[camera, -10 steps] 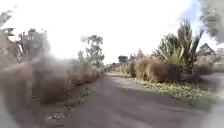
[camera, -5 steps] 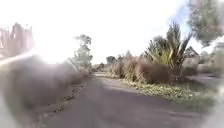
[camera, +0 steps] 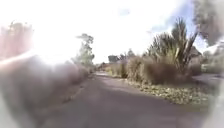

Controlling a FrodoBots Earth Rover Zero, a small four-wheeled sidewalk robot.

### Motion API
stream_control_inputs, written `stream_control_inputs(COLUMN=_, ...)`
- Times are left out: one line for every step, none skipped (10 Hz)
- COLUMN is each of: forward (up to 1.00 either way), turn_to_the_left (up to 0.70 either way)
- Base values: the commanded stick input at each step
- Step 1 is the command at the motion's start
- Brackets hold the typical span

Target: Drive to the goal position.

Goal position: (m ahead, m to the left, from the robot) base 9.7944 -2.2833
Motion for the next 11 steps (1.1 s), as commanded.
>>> stream_control_inputs(forward=0.5, turn_to_the_left=0.01)
stream_control_inputs(forward=0.5, turn_to_the_left=0.01)
stream_control_inputs(forward=0.5, turn_to_the_left=0.01)
stream_control_inputs(forward=0.5, turn_to_the_left=0.01)
stream_control_inputs(forward=0.5, turn_to_the_left=0.01)
stream_control_inputs(forward=0.5, turn_to_the_left=0.01)
stream_control_inputs(forward=0.5, turn_to_the_left=0.01)
stream_control_inputs(forward=0.5, turn_to_the_left=0.01)
stream_control_inputs(forward=0.5, turn_to_the_left=0.01)
stream_control_inputs(forward=0.5, turn_to_the_left=0.01)
stream_control_inputs(forward=0.5, turn_to_the_left=0.01)
